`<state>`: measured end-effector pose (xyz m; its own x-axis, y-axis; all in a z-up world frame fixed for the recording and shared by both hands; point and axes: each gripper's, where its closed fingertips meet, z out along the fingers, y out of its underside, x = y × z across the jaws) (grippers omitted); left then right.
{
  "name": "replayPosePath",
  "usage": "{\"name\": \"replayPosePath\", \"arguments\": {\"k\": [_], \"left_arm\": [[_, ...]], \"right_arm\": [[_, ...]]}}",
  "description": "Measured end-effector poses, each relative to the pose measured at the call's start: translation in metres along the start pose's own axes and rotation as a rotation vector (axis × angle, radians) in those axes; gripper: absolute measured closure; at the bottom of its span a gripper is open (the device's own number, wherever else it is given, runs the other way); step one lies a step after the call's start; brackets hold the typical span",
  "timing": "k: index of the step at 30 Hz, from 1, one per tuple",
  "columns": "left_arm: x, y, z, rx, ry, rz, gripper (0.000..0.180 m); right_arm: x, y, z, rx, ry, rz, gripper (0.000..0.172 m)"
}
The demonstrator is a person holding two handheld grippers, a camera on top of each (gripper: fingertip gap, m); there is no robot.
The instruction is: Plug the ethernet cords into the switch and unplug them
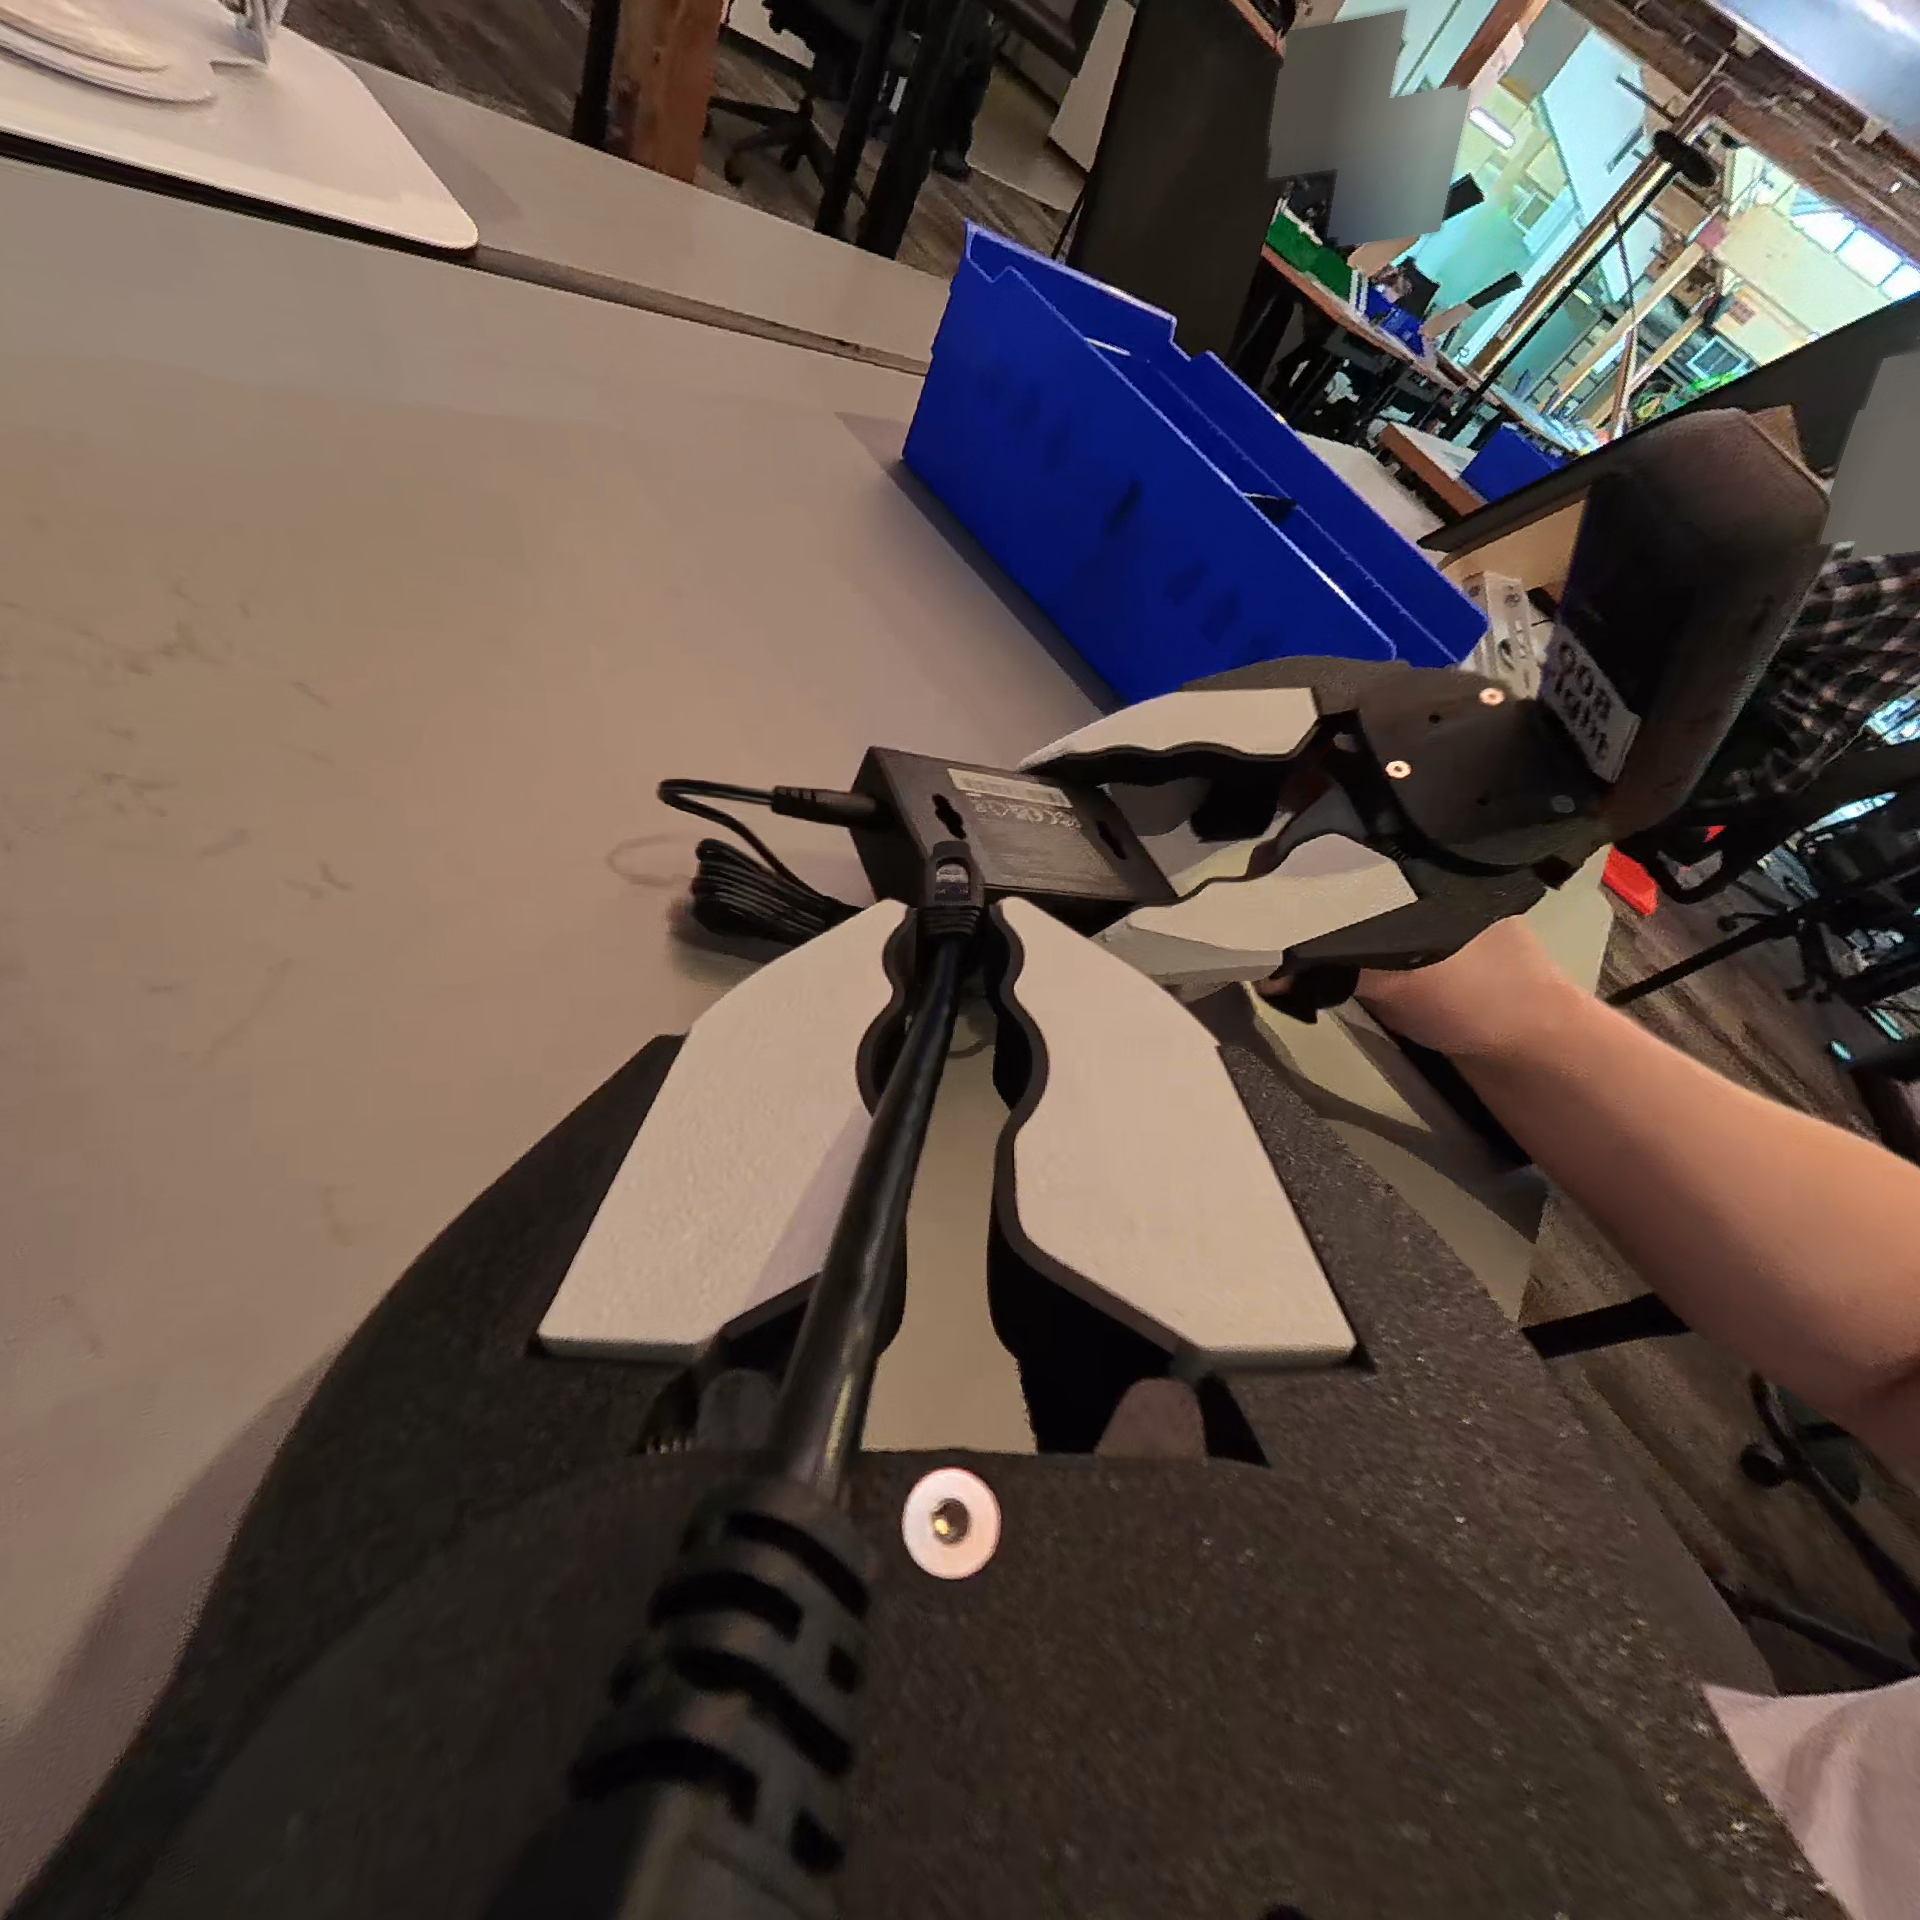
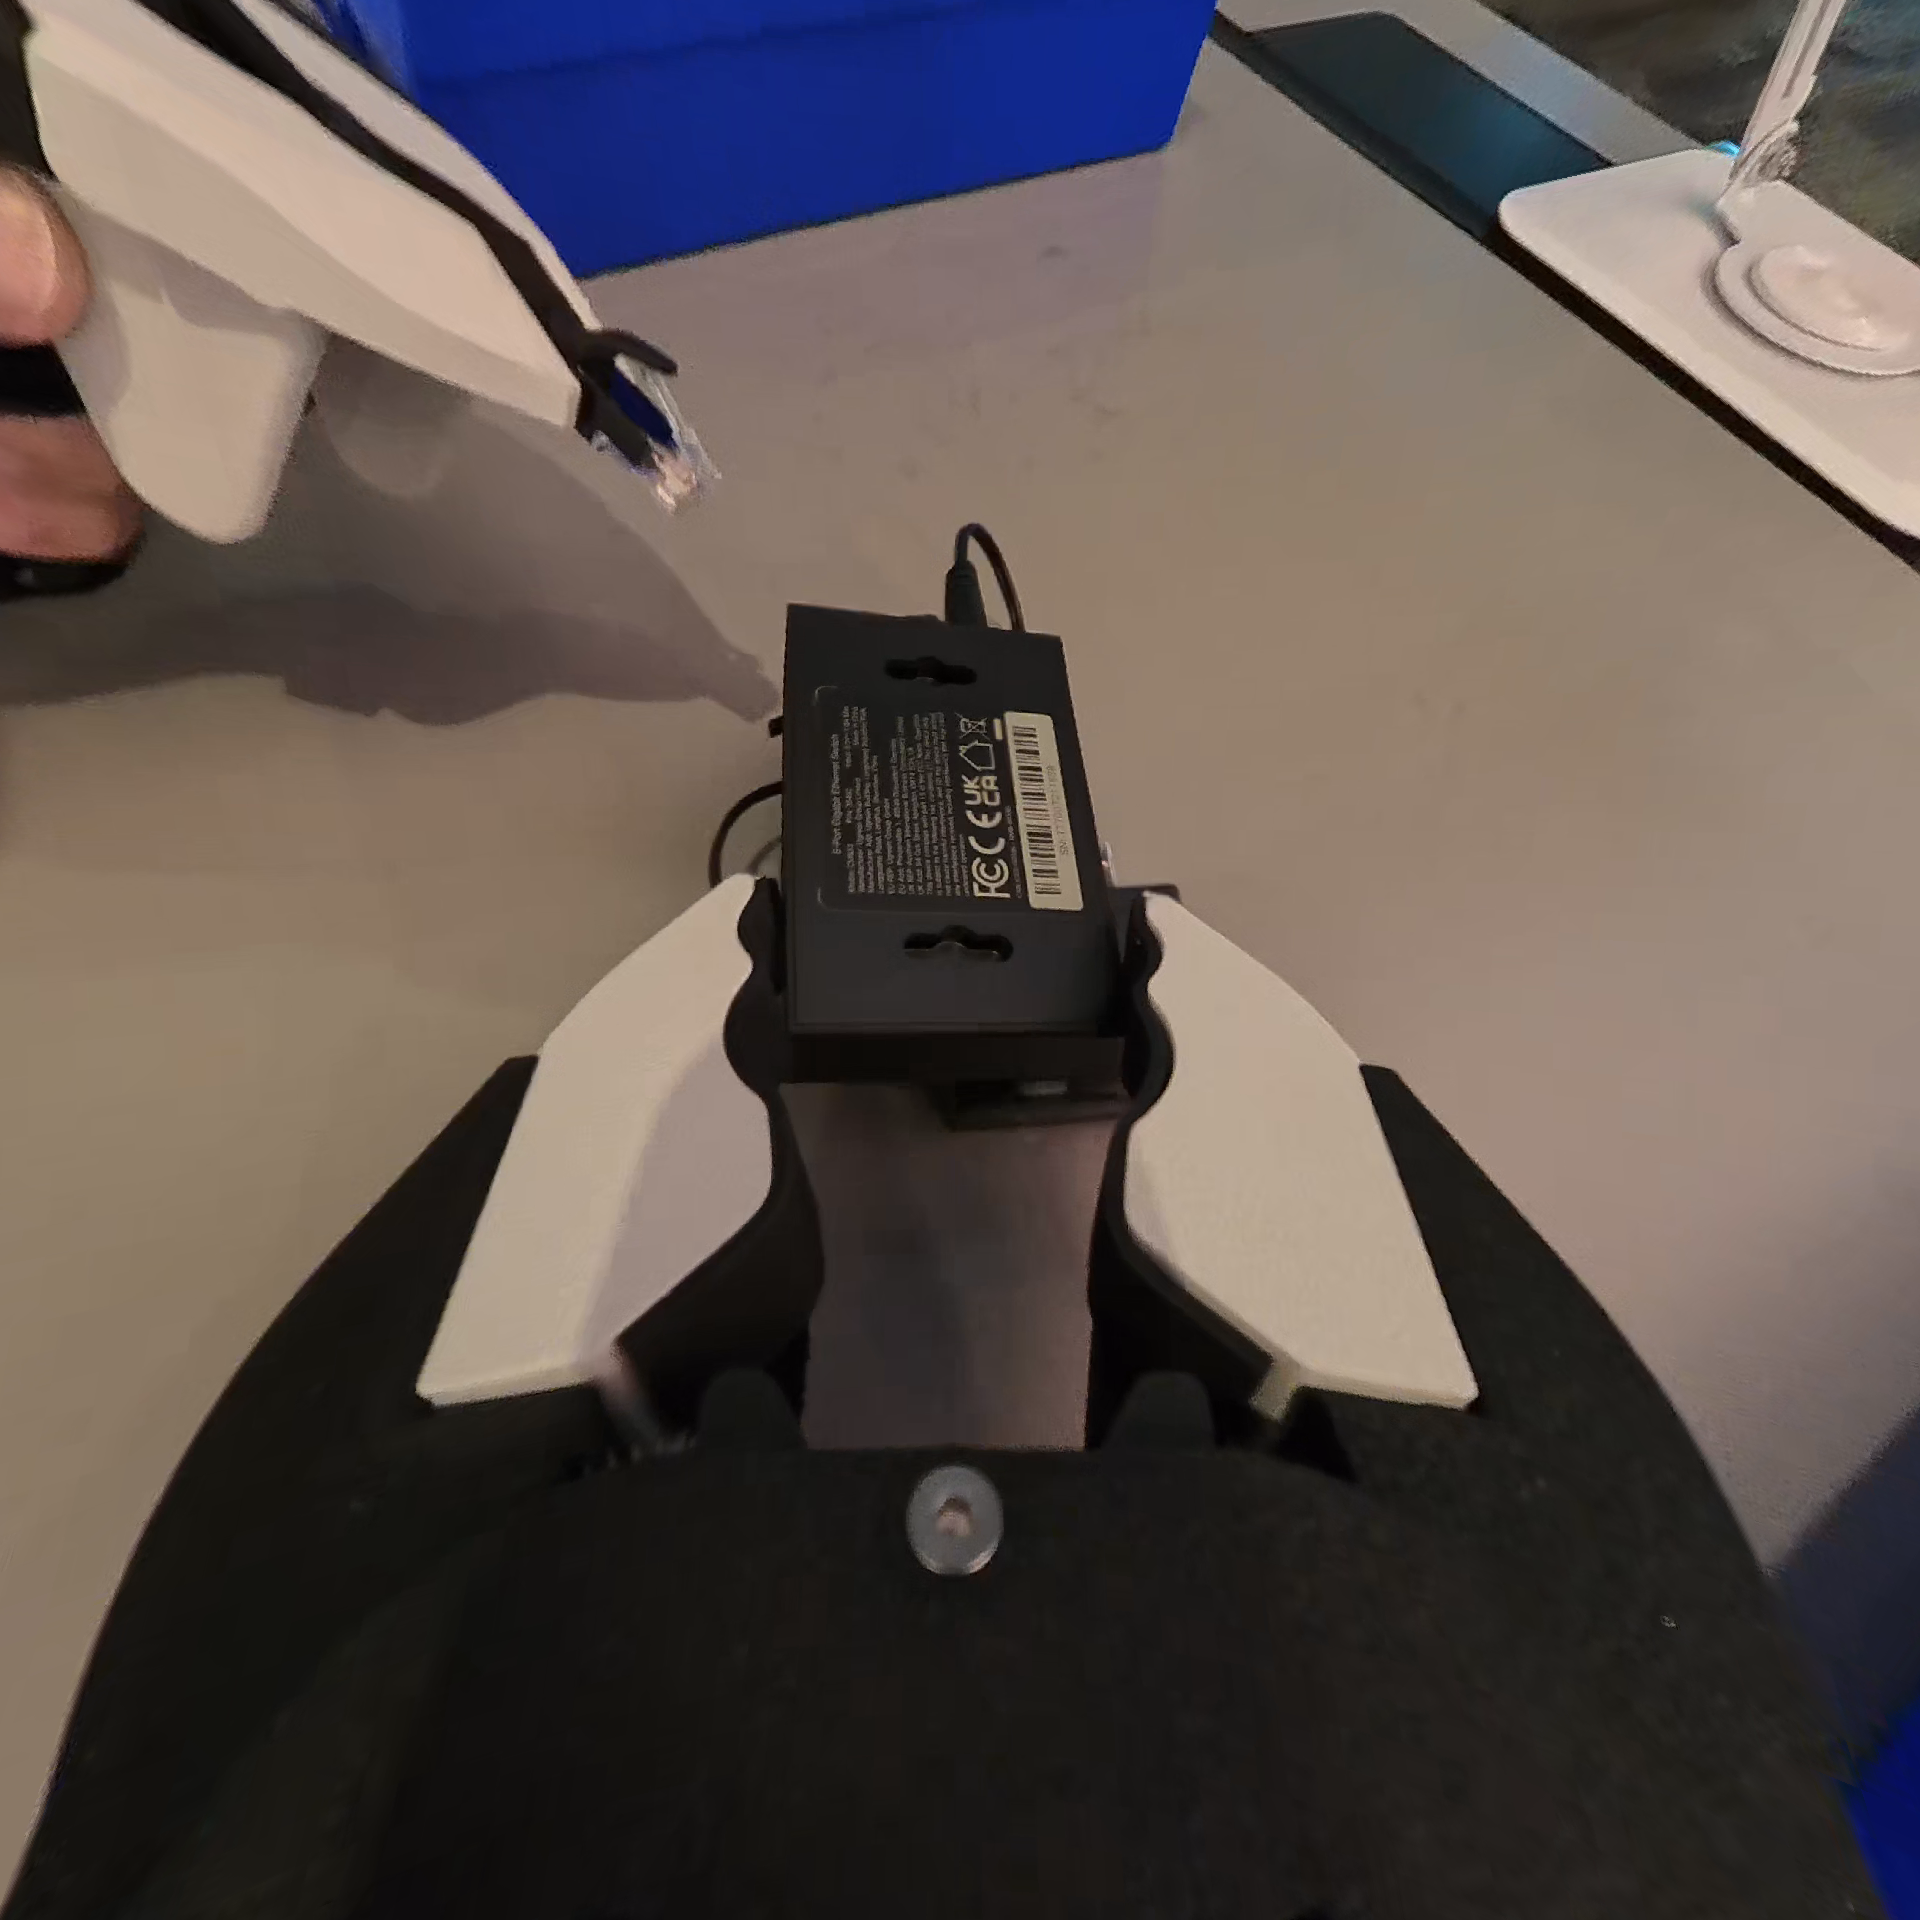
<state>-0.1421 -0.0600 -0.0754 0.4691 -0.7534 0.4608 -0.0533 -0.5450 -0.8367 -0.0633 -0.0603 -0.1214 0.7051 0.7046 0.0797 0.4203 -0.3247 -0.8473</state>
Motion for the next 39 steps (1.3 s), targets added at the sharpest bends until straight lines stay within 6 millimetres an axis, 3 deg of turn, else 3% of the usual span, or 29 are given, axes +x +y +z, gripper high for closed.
{"name": "replayPosePath", "arguments": {"k": [7, 13, 25, 35, 39], "left_arm": [[0.008, 0.004, 0.023, -0.007, 0.008, 0.034, 0.170], [-0.002, 0.012, 0.043, -0.074, -0.022, 0.061, 0.169], [-0.008, 0.013, 0.044, -0.083, -0.023, 0.039, 0.169], [-0.009, 0.011, 0.043, -0.070, -0.023, 0.033, 0.169], [-0.007, 0.000, 0.036, -0.012, -0.019, 0.023, 0.169]], "right_arm": [[-0.006, -0.008, 0.001, 0.101, 0.012, -0.045, 0.109], [-0.009, -0.005, 0.004, 0.071, 0.022, -0.117, 0.109], [0.000, 0.009, 0.010, -0.022, -0.041, -0.022, 0.102], [-0.004, 0.003, 0.010, 0.011, -0.079, -0.026, 0.108], [-0.004, -0.006, 0.007, 0.069, -0.053, -0.015, 0.108]]}}
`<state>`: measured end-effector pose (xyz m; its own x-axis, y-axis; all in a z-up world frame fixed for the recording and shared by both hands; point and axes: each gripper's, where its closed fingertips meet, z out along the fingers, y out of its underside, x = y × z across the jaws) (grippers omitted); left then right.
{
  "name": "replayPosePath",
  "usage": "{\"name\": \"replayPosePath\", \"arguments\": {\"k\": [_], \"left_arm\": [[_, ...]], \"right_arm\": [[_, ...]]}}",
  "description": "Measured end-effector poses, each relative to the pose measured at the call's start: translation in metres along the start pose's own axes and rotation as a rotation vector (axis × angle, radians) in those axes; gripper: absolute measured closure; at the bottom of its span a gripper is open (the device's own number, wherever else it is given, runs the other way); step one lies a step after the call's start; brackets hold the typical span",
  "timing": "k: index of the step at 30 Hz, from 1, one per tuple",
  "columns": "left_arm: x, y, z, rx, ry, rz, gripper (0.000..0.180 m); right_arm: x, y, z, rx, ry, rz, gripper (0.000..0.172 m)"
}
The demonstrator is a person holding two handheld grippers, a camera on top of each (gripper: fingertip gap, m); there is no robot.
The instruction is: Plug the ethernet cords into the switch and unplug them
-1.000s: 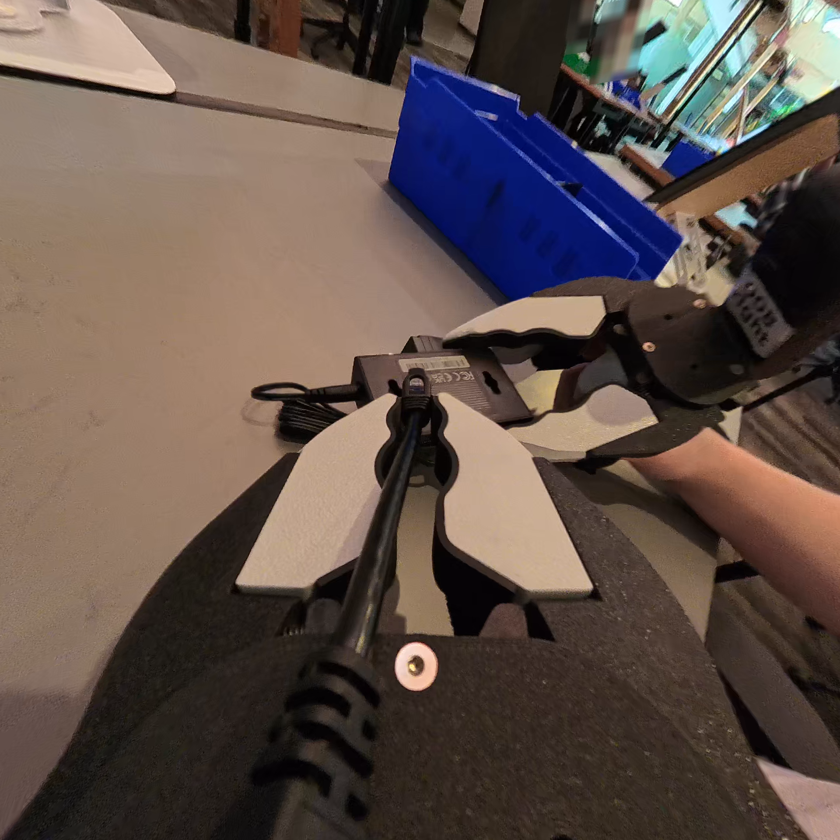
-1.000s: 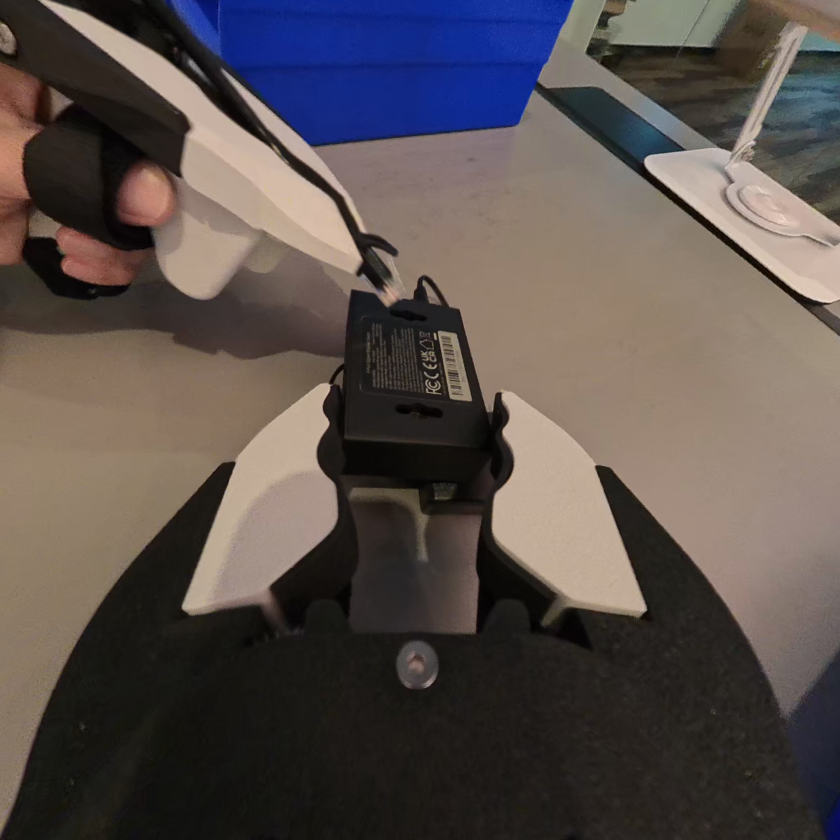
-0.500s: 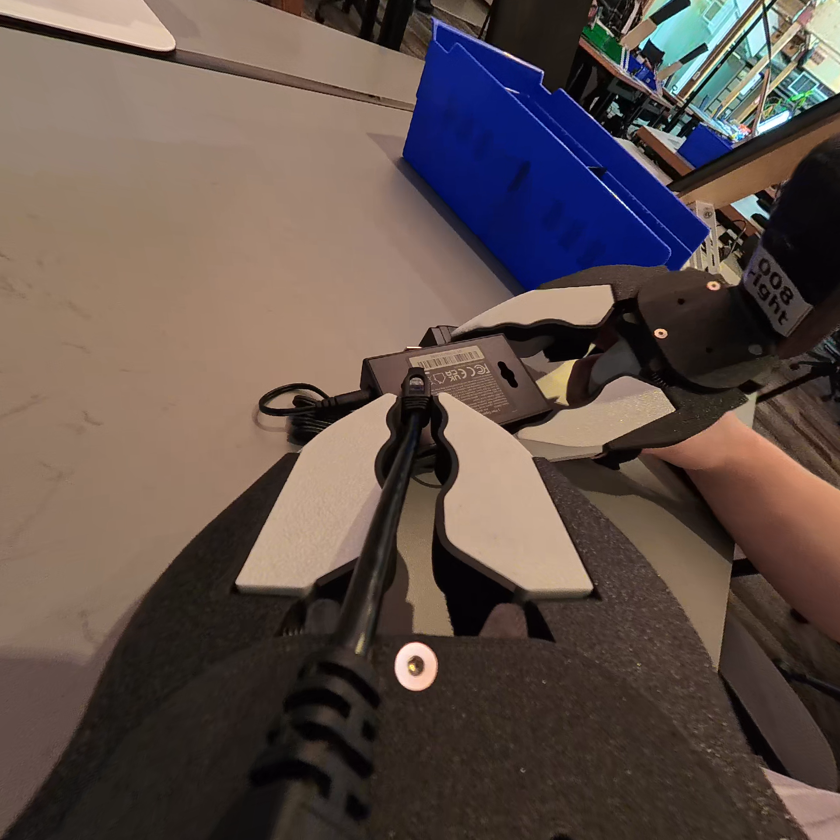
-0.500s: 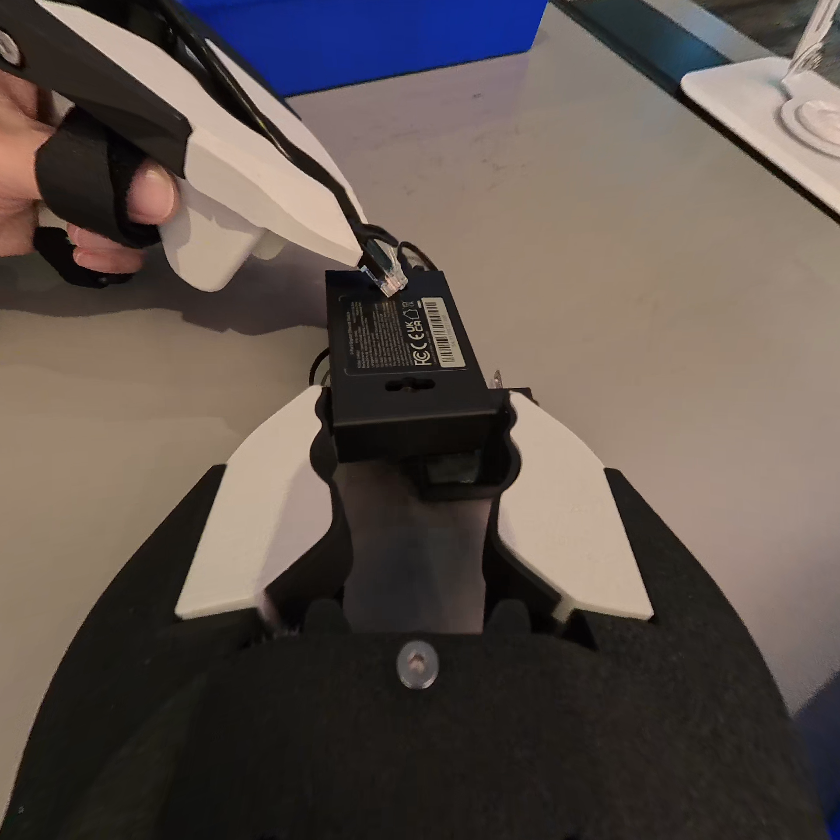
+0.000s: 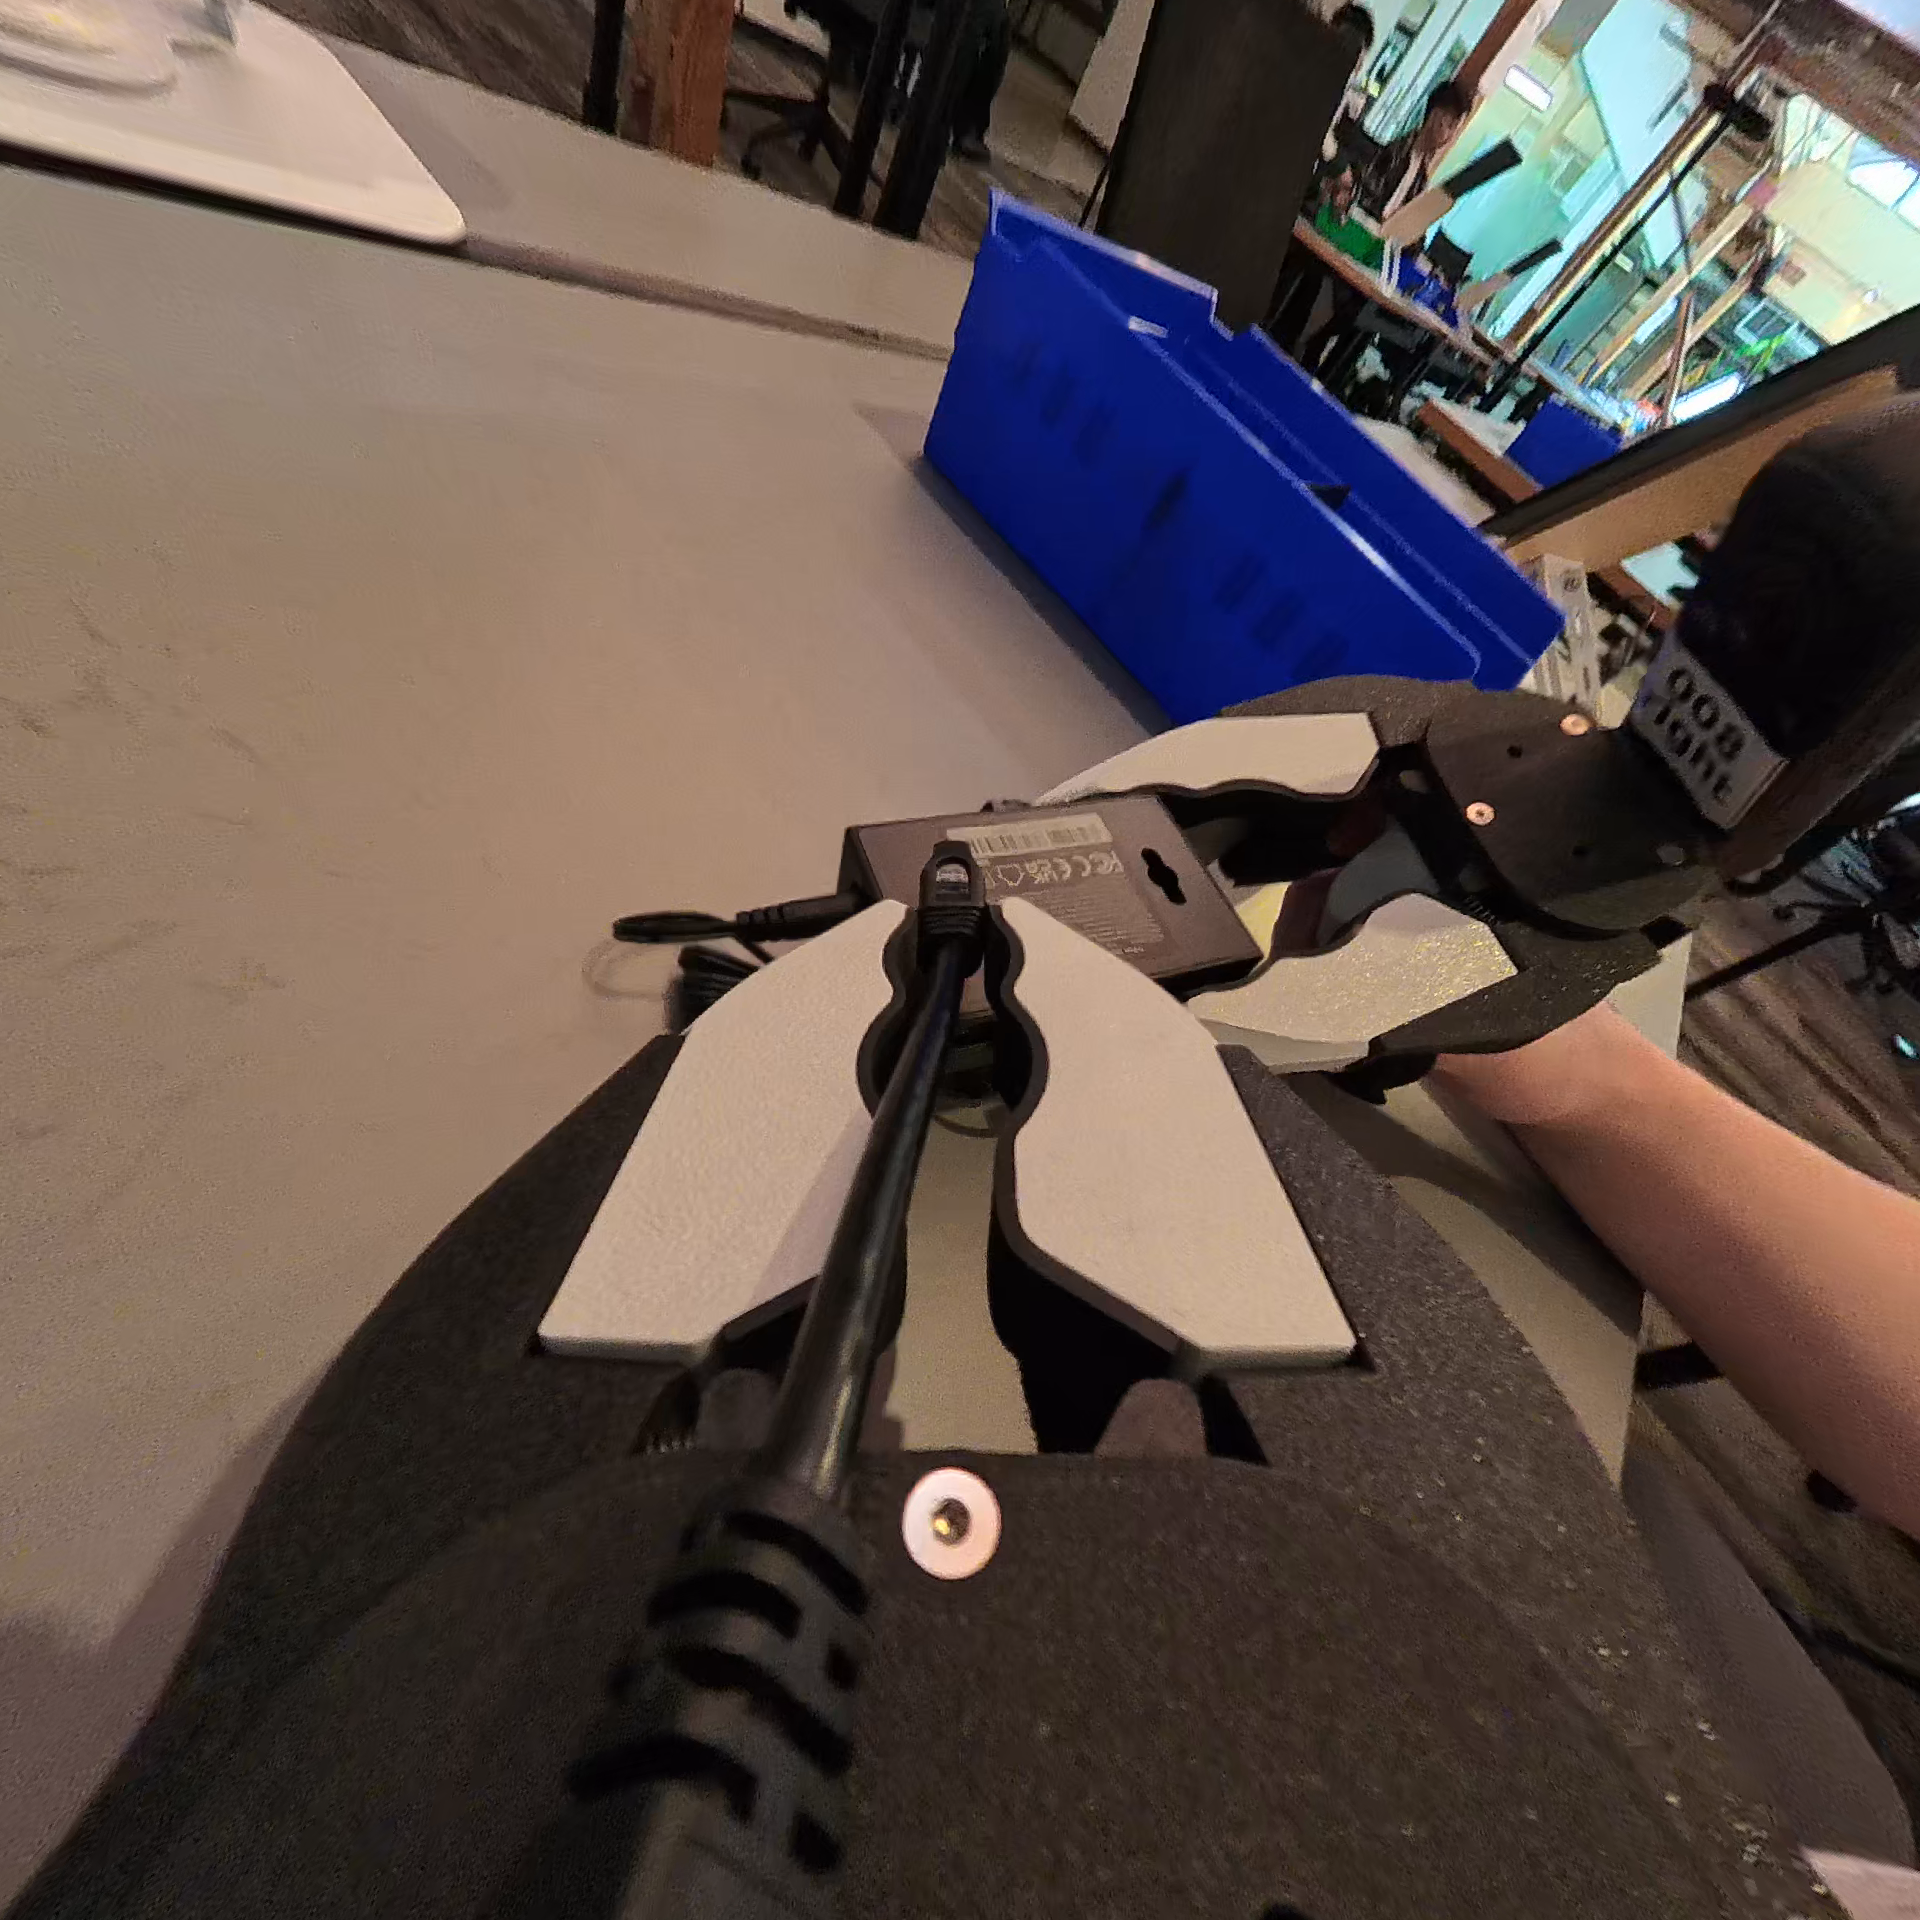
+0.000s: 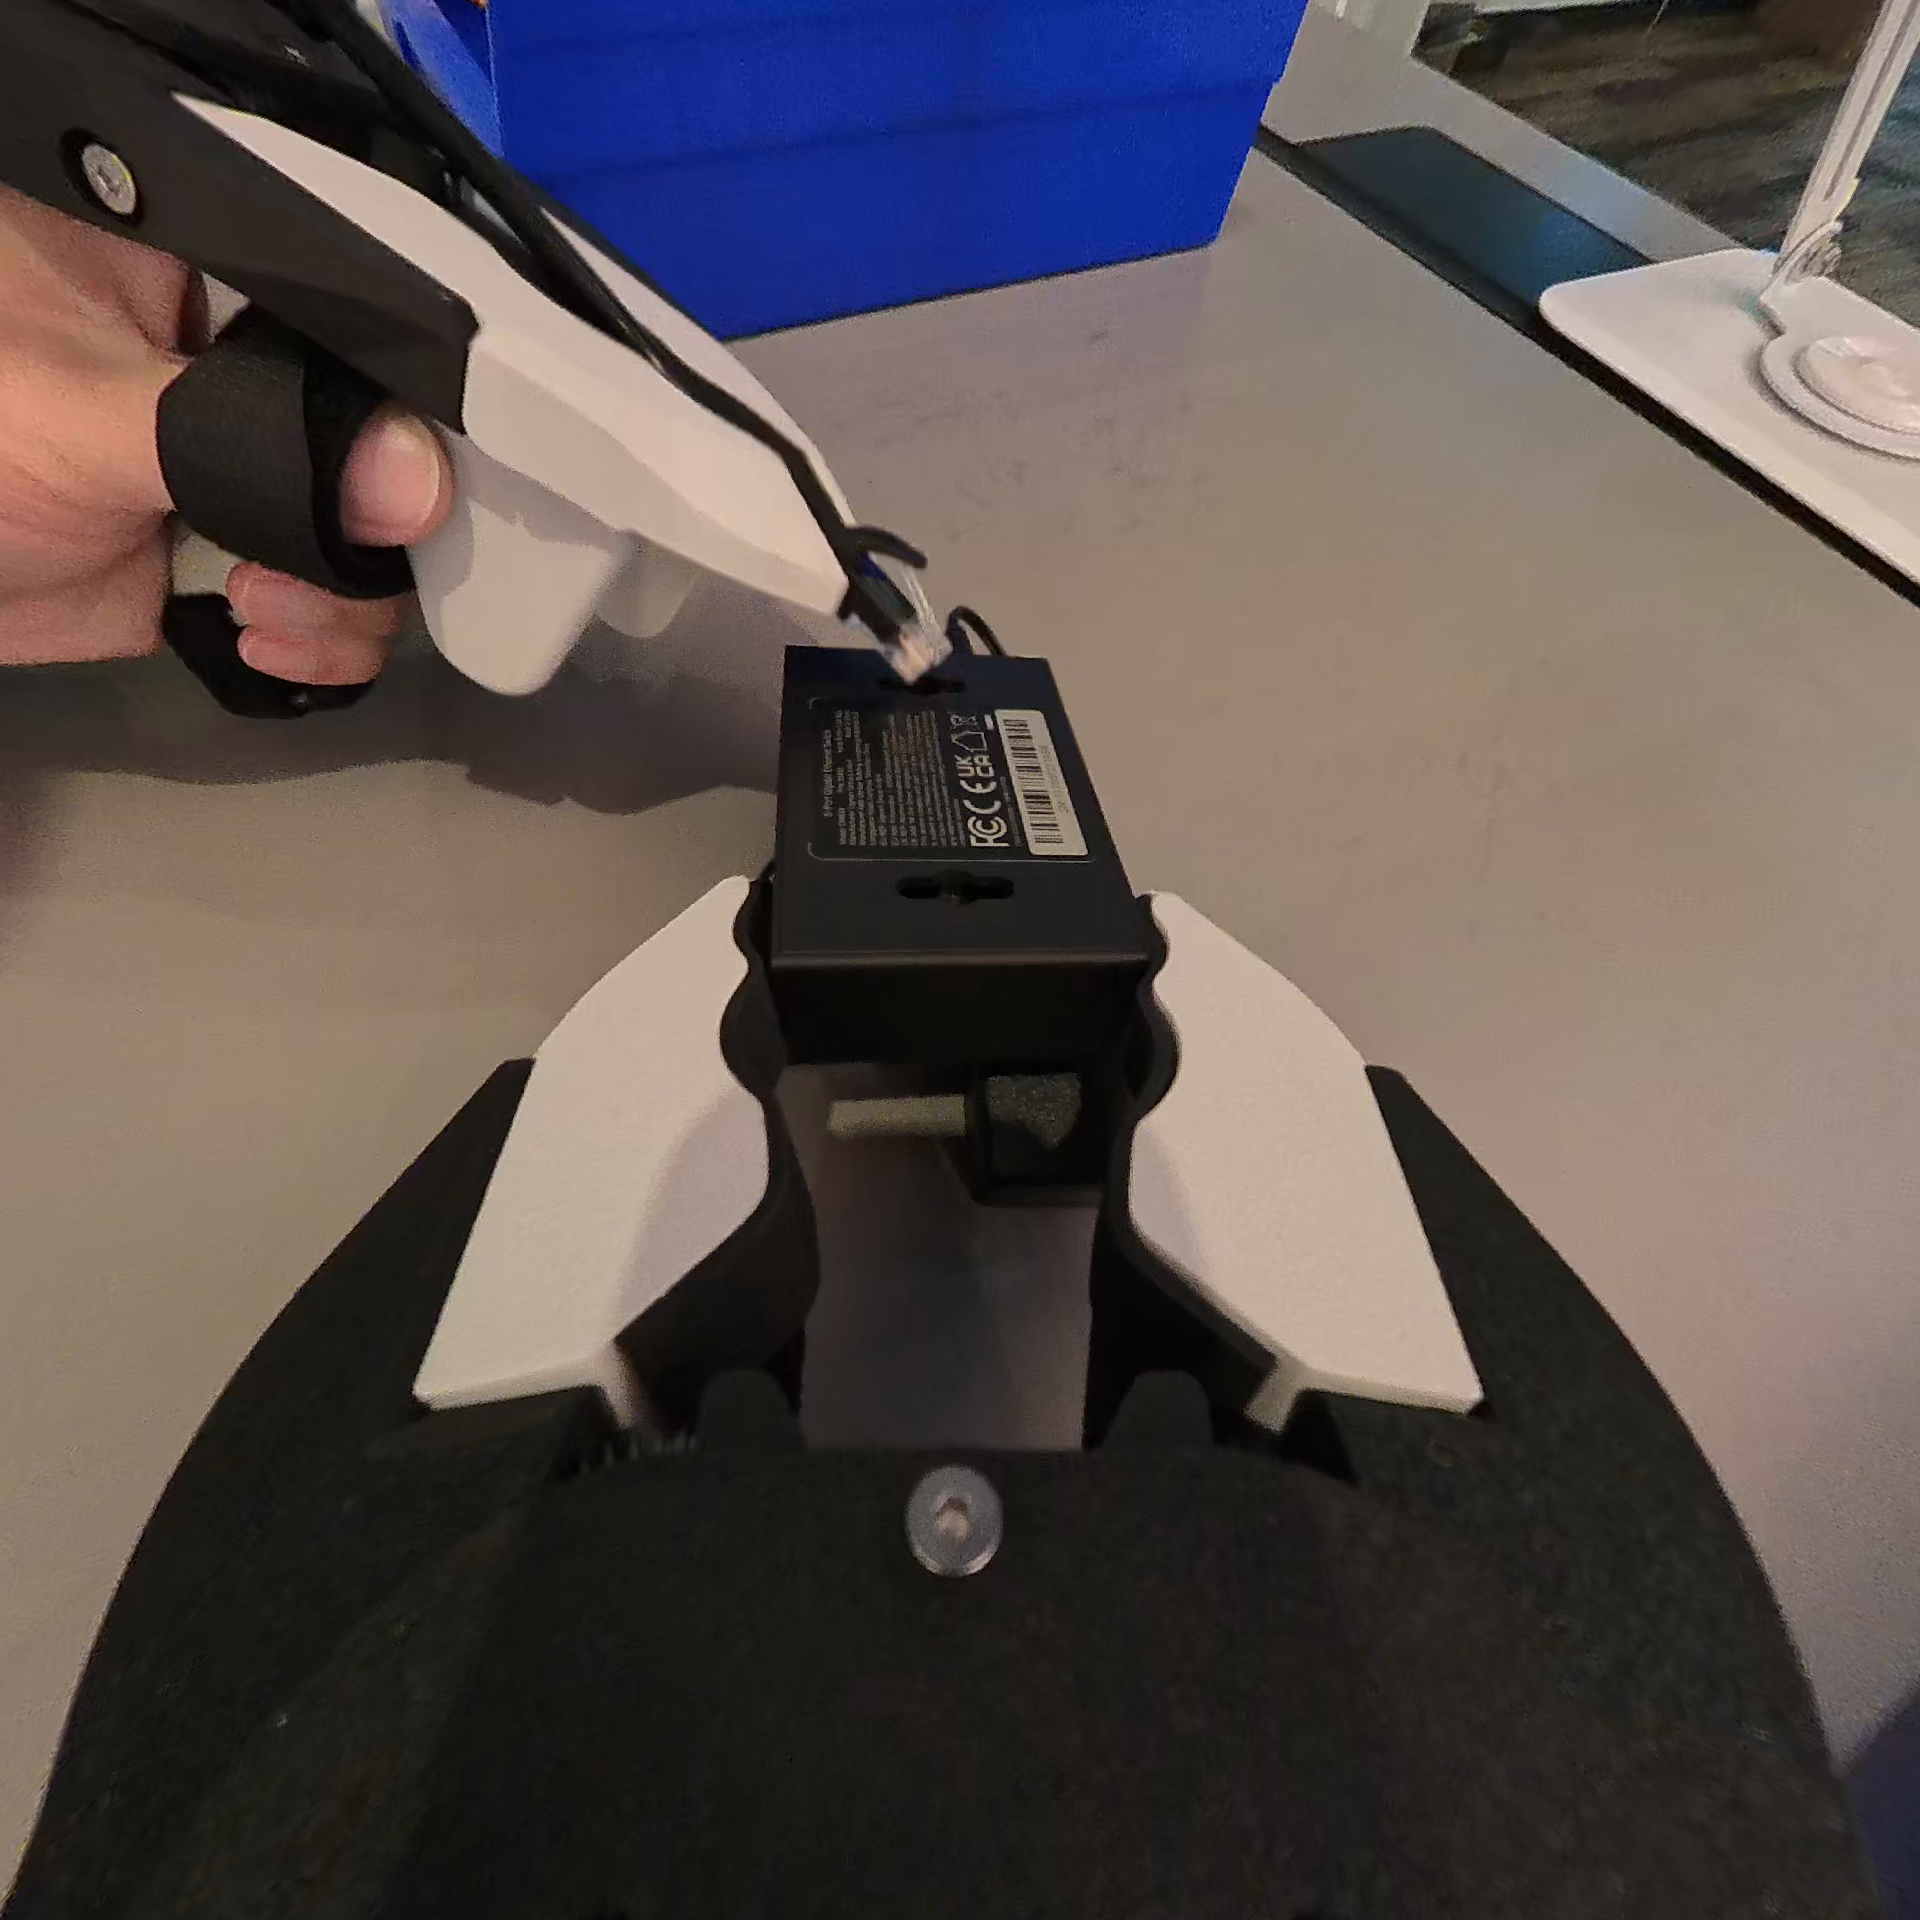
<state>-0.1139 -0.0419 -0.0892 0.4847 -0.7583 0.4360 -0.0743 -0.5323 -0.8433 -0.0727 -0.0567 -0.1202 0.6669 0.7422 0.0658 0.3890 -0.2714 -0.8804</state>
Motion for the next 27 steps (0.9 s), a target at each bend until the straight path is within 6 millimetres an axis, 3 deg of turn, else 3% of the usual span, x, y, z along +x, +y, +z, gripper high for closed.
{"name": "replayPosePath", "arguments": {"k": [5, 10, 15, 21, 27], "left_arm": [[0.003, -0.028, -0.027, 0.094, 0.008, 0.000, 0.170], [0.012, -0.045, -0.050, 0.135, 0.018, 0.031, 0.169], [0.024, -0.042, -0.044, 0.145, -0.005, 0.136, 0.169], [0.019, -0.045, -0.030, 0.178, -0.068, 0.188, 0.170], [0.015, -0.055, -0.035, 0.254, -0.103, 0.197, 0.169]], "right_arm": [[0.003, -0.008, -0.005, 0.047, -0.049, 0.125, 0.108], [0.015, -0.029, -0.016, 0.136, -0.086, 0.316, 0.108], [0.021, -0.043, -0.016, 0.147, -0.055, 0.389, 0.108], [0.014, -0.061, -0.011, 0.160, -0.019, 0.375, 0.109], [0.016, -0.069, -0.015, 0.196, -0.001, 0.400, 0.109]]}}
